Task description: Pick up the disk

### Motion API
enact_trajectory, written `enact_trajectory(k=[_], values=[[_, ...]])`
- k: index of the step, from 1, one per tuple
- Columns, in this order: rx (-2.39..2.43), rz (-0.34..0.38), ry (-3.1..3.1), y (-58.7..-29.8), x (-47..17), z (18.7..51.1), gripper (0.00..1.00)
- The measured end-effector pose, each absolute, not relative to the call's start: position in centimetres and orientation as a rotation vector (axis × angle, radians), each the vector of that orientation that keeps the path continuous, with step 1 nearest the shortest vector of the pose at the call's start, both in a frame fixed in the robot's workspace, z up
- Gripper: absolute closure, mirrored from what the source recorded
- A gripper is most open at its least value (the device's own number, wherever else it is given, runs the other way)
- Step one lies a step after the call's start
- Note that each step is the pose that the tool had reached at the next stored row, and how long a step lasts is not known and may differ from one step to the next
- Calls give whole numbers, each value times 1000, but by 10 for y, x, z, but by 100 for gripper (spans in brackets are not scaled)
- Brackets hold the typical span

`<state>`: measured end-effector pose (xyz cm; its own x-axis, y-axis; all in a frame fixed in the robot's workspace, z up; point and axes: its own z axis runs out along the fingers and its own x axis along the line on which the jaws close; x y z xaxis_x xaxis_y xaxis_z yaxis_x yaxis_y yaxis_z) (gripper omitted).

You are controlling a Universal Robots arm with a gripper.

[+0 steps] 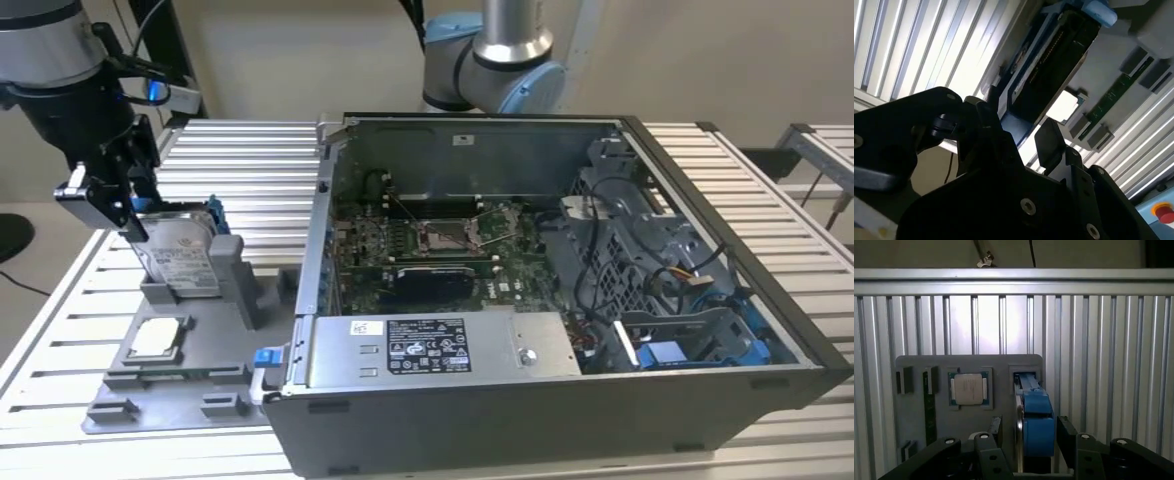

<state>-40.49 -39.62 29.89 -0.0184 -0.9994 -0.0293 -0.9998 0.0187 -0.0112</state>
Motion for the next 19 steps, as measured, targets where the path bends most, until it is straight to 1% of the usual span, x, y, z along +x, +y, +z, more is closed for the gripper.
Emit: enact_trajectory(k=[19], values=[[-2183, 37, 2204, -396, -405, 285, 0]])
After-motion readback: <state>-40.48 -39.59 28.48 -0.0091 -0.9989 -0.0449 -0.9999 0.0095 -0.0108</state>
